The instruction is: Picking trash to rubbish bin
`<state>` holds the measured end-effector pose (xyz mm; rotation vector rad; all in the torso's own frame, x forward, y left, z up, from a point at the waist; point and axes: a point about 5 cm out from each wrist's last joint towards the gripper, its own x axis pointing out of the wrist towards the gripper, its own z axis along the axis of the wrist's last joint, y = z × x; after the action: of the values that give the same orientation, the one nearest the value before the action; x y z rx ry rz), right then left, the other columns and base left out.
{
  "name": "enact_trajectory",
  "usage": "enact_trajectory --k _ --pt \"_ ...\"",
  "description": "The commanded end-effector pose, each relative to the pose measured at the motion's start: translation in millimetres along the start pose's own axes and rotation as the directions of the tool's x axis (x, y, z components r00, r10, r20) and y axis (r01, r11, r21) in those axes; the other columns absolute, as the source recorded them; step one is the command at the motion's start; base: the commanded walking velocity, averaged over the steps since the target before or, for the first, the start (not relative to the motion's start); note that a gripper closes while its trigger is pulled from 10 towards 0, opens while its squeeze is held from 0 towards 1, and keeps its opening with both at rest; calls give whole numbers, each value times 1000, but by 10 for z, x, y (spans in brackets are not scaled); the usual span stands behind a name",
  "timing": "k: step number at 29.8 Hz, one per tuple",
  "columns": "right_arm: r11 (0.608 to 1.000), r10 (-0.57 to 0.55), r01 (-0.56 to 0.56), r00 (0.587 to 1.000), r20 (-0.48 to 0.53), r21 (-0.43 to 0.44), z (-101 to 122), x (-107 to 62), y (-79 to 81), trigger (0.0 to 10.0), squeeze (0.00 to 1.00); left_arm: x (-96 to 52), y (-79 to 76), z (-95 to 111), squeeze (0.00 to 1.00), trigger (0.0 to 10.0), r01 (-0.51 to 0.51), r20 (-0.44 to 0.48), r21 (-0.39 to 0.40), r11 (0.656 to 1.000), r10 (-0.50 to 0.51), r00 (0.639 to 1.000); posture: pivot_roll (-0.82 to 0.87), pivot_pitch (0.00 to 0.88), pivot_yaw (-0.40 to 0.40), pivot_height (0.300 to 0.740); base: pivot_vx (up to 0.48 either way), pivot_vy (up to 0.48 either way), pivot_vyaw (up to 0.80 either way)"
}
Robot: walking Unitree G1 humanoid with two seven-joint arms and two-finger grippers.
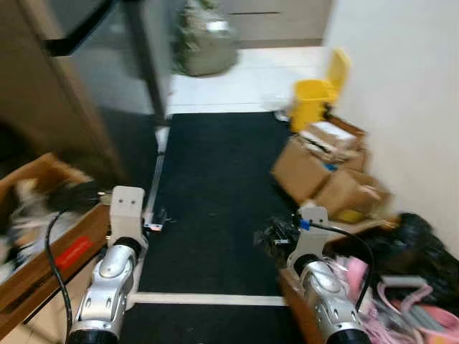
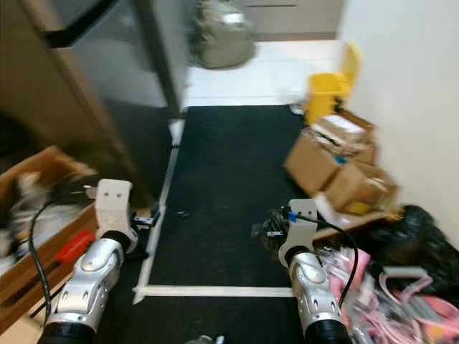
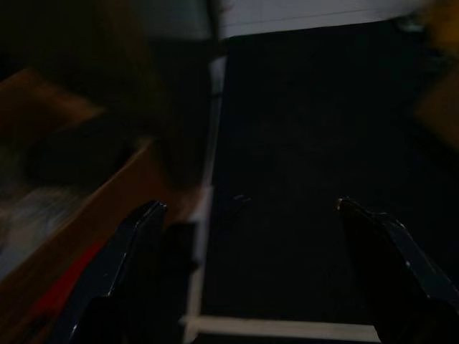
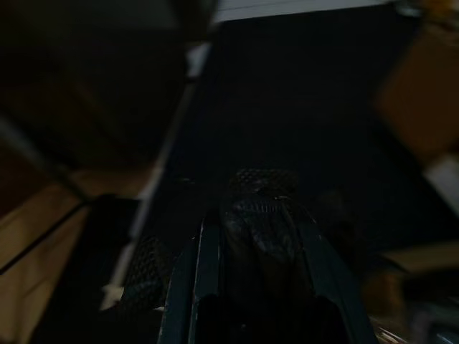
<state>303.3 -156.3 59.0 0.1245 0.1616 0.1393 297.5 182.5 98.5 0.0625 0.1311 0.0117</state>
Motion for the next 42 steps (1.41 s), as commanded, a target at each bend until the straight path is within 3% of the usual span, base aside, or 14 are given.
enact_trajectory --k 1,12,15,19,25,36,42 --pt "1000 -15 15 1000 2 15 -33 -45 -21 10000 0 -18 -19 -47 0 10000 4 -26 -8 1000 -5 1000 49 137 49 740 0 0 800" --pt "1000 -20 19 1000 18 18 -21 -54 -38 10000 0 -27 -59 -37 0 10000 17 -19 -27 999 -18 1000 50 116 37 740 0 0 800" --pt "998 -43 41 998 35 53 -8 -34 -69 10000 0 -10 -65 -64 0 10000 19 -8 -17 1000 -20 1000 54 126 32 740 0 0 800" --pt "999 -10 9 999 39 37 -25 -52 -50 10000 0 -14 -62 -75 0 10000 23 -1 -44 999 -23 1000 46 108 41 740 0 0 800" --pt "997 47 -50 998 52 54 -24 -64 33 10000 0 0 -102 -75 0 10000 40 4 -25 999 -40 999 46 117 38 740 0 0 800" --pt "996 50 -54 997 61 67 -17 -40 46 10000 0 -12 -118 -36 0 10000 25 35 -73 997 -22 999 49 116 32 740 0 0 800" --pt "996 22 -28 997 71 89 -8 -39 16 10000 0 11 -100 -56 0 10000 16 -2 -66 998 -17 1000 51 111 42 740 0 0 800"
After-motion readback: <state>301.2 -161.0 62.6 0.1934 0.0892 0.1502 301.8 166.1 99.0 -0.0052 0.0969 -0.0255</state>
